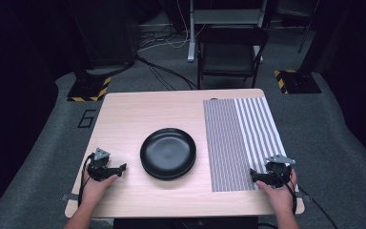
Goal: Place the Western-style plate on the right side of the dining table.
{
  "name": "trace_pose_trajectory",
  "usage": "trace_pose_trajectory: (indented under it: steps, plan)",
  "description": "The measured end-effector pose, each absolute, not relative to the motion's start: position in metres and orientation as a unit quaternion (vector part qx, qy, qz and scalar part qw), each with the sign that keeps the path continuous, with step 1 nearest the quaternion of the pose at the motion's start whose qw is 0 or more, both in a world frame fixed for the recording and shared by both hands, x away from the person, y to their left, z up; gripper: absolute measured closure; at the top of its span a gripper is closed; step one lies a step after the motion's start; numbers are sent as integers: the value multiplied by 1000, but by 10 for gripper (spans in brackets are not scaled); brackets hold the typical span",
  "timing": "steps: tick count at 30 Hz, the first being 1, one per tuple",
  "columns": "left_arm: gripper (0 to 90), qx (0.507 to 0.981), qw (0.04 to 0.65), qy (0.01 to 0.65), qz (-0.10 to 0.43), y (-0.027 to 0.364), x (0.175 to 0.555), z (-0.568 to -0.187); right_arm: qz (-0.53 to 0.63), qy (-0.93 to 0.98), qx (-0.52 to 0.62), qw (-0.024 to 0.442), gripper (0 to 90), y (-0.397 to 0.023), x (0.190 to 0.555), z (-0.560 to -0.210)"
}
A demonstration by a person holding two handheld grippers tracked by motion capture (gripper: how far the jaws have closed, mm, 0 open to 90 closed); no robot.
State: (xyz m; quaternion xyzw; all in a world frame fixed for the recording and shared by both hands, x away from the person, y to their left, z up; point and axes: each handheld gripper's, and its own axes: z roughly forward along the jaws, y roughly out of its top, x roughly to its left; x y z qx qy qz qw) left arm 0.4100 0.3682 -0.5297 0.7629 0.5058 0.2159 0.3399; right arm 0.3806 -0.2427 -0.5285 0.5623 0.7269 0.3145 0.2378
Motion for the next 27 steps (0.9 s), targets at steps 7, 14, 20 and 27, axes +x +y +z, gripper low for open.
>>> trace_pose_trajectory:
  steps: [7,14,20,27]
  plan:
    - [146,759,341,509,221,369,411,-530,314,727,562,238,26,-243,381,-528]
    - [165,758,344,508,222,368,411,-530,315,728,560,239,30,-243,381,-528]
    - [176,762,344,503,220,368,410,-529,315,727,561,238,28,-243,381,-528]
    - [232,758,350,504,221,370,407,-529,315,728,560,238,32,-243,381,-528]
